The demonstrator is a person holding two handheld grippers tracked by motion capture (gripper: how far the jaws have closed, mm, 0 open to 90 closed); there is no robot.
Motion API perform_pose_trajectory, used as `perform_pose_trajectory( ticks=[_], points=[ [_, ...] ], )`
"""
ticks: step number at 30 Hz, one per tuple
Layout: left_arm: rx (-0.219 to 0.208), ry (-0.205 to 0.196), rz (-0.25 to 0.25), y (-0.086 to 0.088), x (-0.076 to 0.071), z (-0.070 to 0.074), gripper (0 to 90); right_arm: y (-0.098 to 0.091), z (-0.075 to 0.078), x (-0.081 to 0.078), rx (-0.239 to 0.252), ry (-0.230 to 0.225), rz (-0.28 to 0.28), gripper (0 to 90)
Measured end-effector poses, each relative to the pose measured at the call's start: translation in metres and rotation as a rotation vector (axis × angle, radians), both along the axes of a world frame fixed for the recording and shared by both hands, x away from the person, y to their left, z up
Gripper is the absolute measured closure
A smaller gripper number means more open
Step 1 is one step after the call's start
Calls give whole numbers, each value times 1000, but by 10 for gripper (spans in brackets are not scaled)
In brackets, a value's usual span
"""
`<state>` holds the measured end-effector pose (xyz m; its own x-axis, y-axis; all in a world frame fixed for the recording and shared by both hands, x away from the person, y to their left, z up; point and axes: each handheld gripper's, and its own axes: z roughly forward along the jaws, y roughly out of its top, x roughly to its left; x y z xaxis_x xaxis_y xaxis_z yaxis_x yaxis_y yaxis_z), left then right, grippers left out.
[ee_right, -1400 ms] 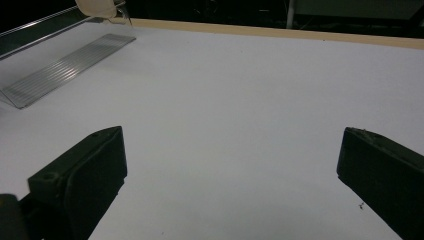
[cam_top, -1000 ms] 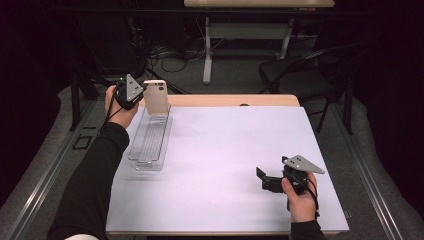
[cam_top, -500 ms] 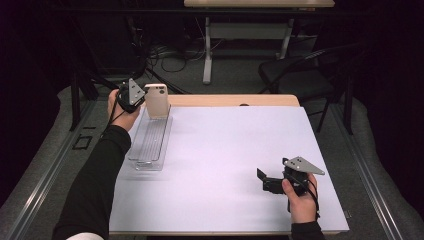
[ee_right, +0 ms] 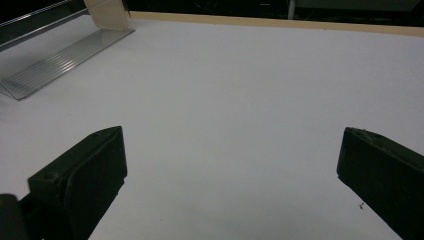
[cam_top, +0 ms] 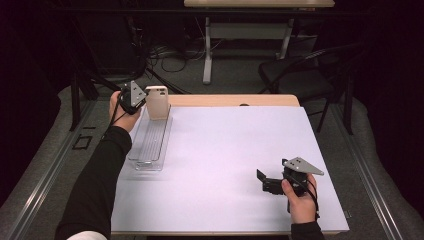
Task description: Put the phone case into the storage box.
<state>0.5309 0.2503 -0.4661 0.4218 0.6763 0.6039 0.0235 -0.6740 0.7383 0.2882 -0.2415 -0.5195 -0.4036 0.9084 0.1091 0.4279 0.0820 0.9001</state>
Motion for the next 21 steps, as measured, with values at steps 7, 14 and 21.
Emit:
perform_pose_trajectory(
  ticks=[7,14,21],
  points=[
    [75,-30,8,-5,1,0,791,1,-1,0,-5,3,5,0],
    [93,-43,18,-5,4,-2,789,2,-2,0,-3,3,7,0],
    [79,-27,53,3,10,-5,778,3,-4,0,-8,9,12,0]
  ],
)
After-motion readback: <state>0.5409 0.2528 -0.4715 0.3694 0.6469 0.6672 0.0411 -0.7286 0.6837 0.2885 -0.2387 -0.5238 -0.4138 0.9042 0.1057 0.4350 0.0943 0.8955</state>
